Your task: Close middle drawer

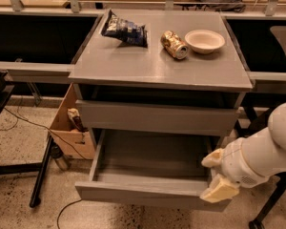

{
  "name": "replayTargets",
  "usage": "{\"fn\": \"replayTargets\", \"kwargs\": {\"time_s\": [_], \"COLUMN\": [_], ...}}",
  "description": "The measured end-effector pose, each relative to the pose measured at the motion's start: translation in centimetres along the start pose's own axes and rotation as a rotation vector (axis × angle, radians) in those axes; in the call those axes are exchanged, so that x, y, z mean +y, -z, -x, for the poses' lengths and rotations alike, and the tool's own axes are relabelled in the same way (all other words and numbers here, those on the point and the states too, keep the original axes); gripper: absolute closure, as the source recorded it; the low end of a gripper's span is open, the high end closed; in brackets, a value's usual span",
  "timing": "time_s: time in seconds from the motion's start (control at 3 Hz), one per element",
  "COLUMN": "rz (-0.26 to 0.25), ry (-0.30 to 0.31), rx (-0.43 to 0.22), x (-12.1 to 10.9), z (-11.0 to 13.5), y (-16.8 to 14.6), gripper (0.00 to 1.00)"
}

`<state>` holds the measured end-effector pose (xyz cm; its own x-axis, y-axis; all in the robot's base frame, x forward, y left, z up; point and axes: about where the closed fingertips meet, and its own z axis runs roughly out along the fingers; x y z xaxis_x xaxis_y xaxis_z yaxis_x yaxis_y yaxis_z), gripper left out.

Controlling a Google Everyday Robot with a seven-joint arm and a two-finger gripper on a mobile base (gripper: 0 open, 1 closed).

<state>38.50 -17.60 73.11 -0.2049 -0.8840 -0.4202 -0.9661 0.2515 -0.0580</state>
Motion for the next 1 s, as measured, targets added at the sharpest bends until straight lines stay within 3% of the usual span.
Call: {"fn": "replayTargets", "kwargs": {"time_s": [0.67,1.0], "rz": [0.12,0.153], "ry": [-0.085,-0.086], "rx": [-0.074,-0.106], "x": [2.3,2.5], "z": [-3.8,-4.6], "y": [-10.5,-15.1], "gripper": [0.88,1.0]}}
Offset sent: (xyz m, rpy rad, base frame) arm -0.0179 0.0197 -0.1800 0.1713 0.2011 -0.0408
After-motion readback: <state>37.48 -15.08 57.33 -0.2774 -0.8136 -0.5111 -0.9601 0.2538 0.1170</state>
